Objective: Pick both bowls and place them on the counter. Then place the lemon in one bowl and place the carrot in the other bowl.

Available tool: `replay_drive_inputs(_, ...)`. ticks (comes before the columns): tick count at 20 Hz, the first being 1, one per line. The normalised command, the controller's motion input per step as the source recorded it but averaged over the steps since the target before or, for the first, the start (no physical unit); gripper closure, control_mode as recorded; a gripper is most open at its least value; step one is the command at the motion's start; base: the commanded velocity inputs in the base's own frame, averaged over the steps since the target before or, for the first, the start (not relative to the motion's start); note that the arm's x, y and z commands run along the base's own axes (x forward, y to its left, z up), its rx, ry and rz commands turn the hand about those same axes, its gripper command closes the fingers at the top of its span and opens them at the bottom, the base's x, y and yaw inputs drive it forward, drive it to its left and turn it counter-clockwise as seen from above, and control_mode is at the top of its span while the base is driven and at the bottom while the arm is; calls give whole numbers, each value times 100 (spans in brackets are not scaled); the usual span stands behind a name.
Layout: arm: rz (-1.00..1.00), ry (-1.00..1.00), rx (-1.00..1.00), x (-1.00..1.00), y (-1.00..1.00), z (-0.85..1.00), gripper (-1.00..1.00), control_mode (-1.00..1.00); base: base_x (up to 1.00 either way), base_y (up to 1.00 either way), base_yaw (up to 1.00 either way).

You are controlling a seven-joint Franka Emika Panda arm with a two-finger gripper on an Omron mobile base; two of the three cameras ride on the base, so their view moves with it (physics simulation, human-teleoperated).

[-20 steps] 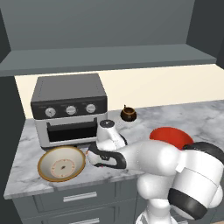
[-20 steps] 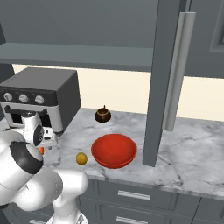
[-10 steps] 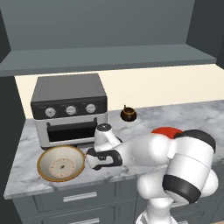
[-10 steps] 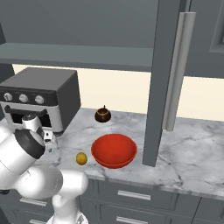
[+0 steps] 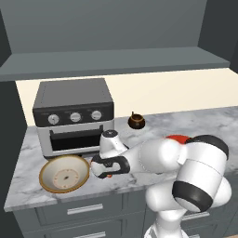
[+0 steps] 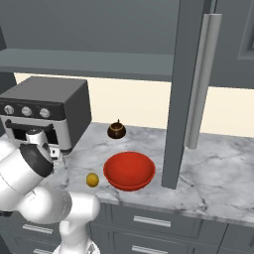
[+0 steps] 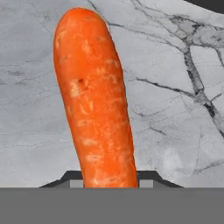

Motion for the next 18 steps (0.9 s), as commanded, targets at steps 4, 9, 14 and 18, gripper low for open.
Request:
replay_drive_inputs(4,-1,1,0,-33,-32,50,100,-100,0,0,0)
replay_drive_inputs(9,-4,-2,-2,-63,-14,82,100,-100,0,0,0)
replay_drive_inputs(14,0,-1,-3,-45,11,88,100,-100,0,0,0)
replay_drive_inputs(18,8,1,-4,-3,54,39,100,-100,0,0,0)
